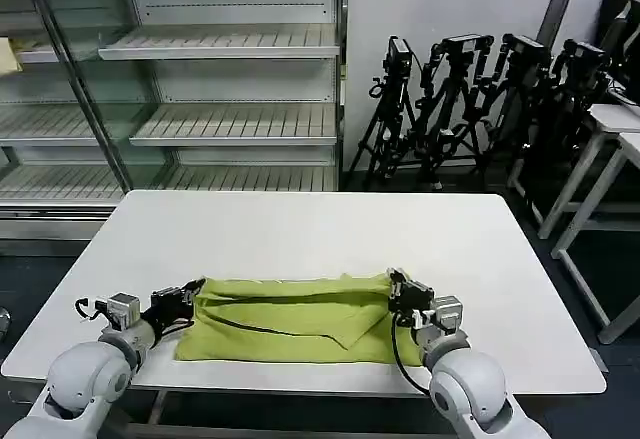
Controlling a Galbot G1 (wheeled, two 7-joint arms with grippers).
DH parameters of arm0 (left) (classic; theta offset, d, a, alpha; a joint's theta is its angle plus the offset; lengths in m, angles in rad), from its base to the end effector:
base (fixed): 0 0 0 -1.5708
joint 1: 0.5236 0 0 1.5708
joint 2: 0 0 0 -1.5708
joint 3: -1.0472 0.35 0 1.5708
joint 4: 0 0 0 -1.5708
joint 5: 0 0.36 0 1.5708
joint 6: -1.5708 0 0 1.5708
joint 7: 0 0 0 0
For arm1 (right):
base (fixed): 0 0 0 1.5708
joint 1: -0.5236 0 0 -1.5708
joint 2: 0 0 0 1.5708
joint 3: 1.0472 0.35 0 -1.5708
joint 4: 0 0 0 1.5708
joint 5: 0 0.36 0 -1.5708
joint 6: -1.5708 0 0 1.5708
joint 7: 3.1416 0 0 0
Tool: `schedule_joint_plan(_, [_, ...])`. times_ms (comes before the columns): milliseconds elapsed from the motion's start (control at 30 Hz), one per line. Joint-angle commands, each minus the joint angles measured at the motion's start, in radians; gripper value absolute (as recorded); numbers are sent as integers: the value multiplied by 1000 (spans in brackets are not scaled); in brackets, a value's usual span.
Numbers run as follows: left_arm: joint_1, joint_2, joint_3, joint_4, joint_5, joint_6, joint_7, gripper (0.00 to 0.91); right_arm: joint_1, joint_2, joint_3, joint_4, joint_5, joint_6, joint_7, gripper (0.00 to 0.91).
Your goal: Fold and organize the clothes.
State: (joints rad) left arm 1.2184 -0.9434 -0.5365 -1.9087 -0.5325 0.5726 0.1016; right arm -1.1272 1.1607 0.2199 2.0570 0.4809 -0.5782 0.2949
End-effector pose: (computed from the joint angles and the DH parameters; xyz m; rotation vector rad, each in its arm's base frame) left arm 0.3033 0.1389 -0.2393 -0.3437 -2.6586 -0.1454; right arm 0.2864 0.0148 -0.2283 0.2908 -2.7930 0.0407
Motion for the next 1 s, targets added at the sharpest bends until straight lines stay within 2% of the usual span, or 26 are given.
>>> schedule_joint_plan(33, [22,-1,-4,-16,2,1,1,10,-28,-3,5,22,-12,0,-2,0])
schedule_joint_plan(633, [59,-3,-15,-32,19,1,6,20,-77,-1,-3,50,-34,0,-1,0])
schedule_joint_plan(667, [57,-4,-14,-30,24,1,6,10,-81,0,-4,49,-37,0,-2,30])
schedule_joint_plan(700, [56,-3,-14,-27,28,1,6,121,-86,-1,-3,48,-49,0,-6,403])
schedule_joint_plan(733, [56,-3,-14,-26,41,3,6,907,-89,-1,-2,49,-54,0,-8,907])
schedule_joint_plan(1000, [68,-17,-18,-51,68,3,-43,907,-102,0,31,67,-47,0,-9,907])
